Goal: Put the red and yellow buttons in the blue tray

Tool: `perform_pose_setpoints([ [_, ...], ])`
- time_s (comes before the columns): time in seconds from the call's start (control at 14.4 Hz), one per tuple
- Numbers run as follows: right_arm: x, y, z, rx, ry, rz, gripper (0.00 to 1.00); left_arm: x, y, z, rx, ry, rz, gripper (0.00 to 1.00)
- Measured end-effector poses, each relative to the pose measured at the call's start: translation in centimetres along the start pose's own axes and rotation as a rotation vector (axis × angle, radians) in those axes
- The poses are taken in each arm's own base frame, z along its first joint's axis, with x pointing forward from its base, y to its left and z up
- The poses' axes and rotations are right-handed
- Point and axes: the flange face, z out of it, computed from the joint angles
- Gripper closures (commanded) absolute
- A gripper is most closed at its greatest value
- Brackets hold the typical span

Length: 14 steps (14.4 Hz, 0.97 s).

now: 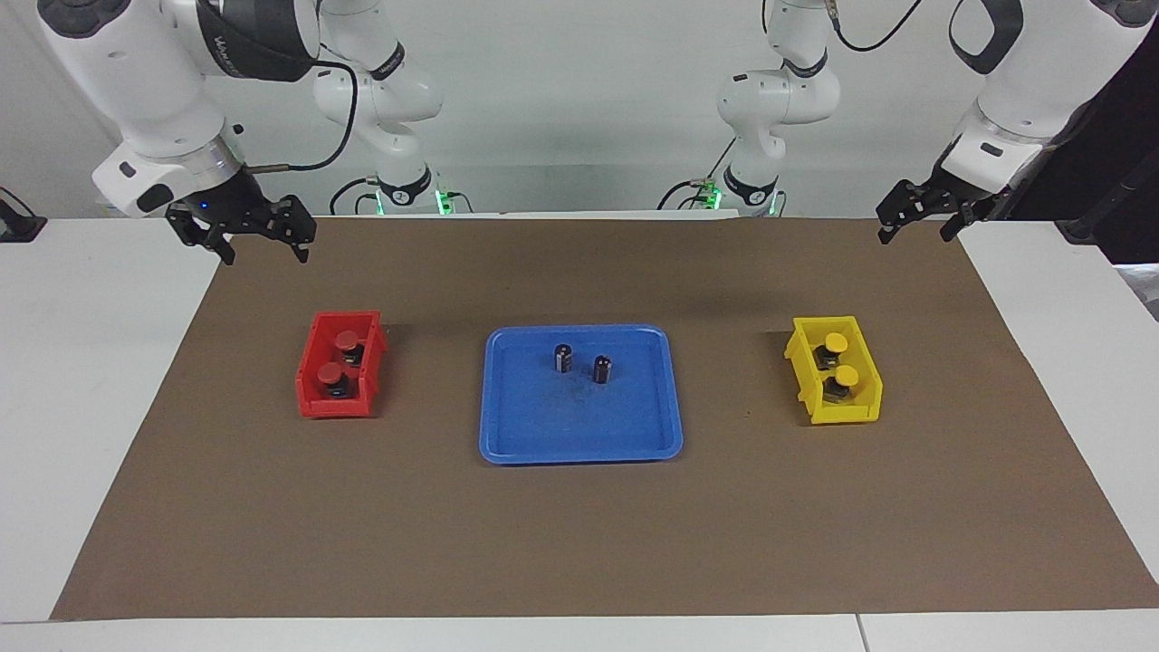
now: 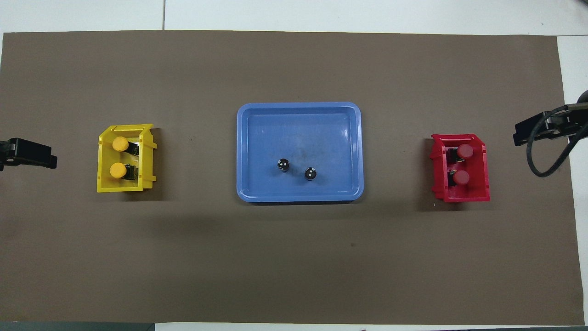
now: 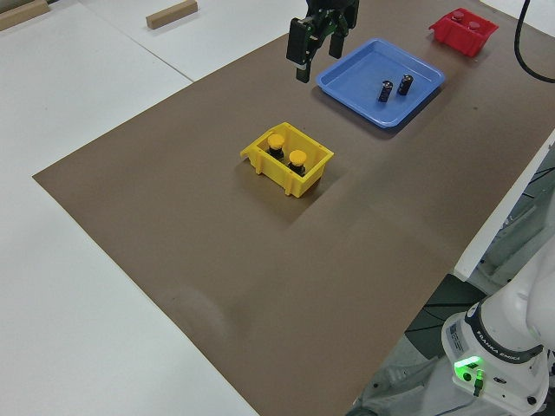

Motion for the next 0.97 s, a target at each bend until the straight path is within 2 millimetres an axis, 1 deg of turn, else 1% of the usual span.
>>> perform_pose_setpoints([
  [0.35, 0.2, -0.3, -0.1, 0.027, 0.016, -0.001, 0.0, 0.0, 0.0, 0.0, 0.0, 0.0, 0.0, 0.0],
  [0.49, 0.8, -0.3, 0.5, 0.037, 0.045, 0.001, 0.02, 0.0, 0.0, 0.0, 0.0, 0.0, 0.0, 0.0],
  [0.56, 1.1, -0.2, 1.3, 0.039, 0.051, 0.003, 0.07, 0.0, 0.0, 0.0, 0.0, -0.002, 0.0, 0.0],
  [0.63, 1.6, -0.2, 2.4, 0.04, 0.05, 0.004, 0.17, -0.1, 0.0, 0.1, 0.0, -0.01, 0.0, 0.0],
  [0.7, 2.3, -0.2, 3.7, 0.04, 0.046, 0.004, 0.24, -0.3, 0.0, 0.3, -0.001, -0.031, -0.001, 0.0],
  [0.77, 3.0, -0.2, 5.1, 0.041, 0.046, 0.004, 0.26, -0.6, -0.2, 0.5, -0.002, -0.052, -0.003, 0.0],
  [0.97, 4.7, -0.4, 10.9, 0.038, 0.056, -0.007, 0.26, -0.8, -0.3, 0.6, -0.003, -0.071, -0.006, 0.0],
])
